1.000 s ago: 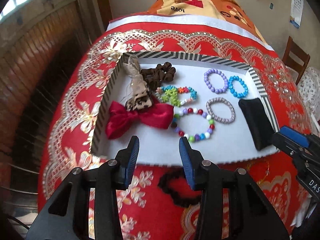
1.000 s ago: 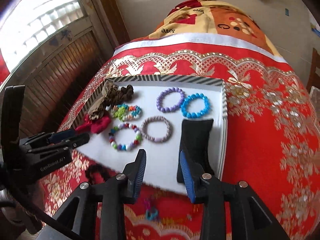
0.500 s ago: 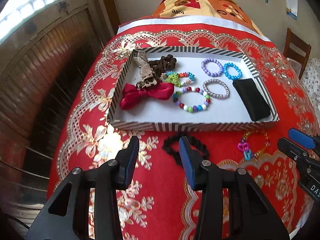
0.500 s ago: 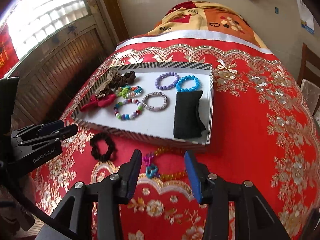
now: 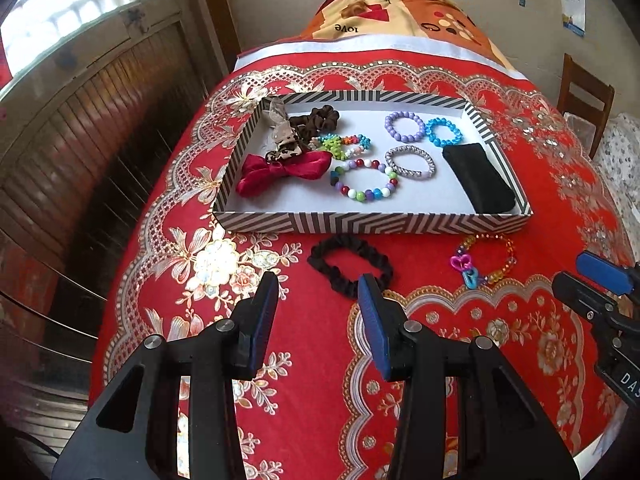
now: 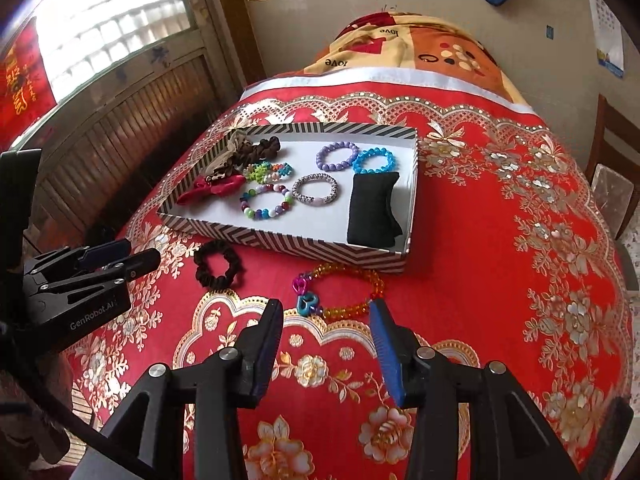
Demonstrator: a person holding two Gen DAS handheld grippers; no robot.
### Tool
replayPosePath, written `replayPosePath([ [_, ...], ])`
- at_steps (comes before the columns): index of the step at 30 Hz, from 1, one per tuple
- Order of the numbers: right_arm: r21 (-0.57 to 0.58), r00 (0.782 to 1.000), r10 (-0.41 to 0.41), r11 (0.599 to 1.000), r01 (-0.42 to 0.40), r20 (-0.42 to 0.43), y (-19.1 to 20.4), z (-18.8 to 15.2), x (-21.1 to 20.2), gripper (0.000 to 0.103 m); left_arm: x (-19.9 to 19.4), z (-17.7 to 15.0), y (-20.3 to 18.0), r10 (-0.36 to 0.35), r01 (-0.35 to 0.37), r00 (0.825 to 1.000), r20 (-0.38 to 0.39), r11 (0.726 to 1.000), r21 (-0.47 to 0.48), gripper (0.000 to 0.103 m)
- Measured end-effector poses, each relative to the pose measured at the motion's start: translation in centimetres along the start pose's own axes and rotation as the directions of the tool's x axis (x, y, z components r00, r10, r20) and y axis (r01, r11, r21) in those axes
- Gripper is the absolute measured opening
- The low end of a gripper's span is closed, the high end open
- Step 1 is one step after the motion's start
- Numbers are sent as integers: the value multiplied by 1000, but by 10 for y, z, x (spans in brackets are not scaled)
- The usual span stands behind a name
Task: Organize jewelry
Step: 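Withdraw both grippers toward the black scrunchie and orange crystal bracelet, then grasp the black scrunchie with the left gripper while the right grasps the orange crystal bracelet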
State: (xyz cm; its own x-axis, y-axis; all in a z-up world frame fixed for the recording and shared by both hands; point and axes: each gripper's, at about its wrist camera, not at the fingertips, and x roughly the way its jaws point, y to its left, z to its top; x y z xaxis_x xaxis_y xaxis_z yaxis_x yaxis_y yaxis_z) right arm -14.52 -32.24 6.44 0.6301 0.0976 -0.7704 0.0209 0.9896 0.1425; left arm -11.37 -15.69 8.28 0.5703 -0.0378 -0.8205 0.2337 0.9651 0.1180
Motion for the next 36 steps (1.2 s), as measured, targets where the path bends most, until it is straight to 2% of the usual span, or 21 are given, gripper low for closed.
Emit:
replayPosePath([
  [11,9,1000,-9,1000,9,-7,-3,-10,-5,43,-1,-8,-7,-3,3,1000,-5,1000,13,41],
  [18,18,1000,-6,1000,6,-25,-8,-13,1,43,9,-9,-6,-16,16,999,-45,1000,7,41],
  [24,41,998,5,999,-2,-58,-16,-15,16,43,24,-9,6,-71,66,993,-95,996,-59,41],
  [29,57,996,-11,998,16,-87,-26,-10,37,43,42,-4,24,-155,130,978,-141,977,-172,41],
  [36,93,993,-47,994,57,-108,-48,7,69,43,65,14,36,-200,162,969,-143,958,-237,41],
])
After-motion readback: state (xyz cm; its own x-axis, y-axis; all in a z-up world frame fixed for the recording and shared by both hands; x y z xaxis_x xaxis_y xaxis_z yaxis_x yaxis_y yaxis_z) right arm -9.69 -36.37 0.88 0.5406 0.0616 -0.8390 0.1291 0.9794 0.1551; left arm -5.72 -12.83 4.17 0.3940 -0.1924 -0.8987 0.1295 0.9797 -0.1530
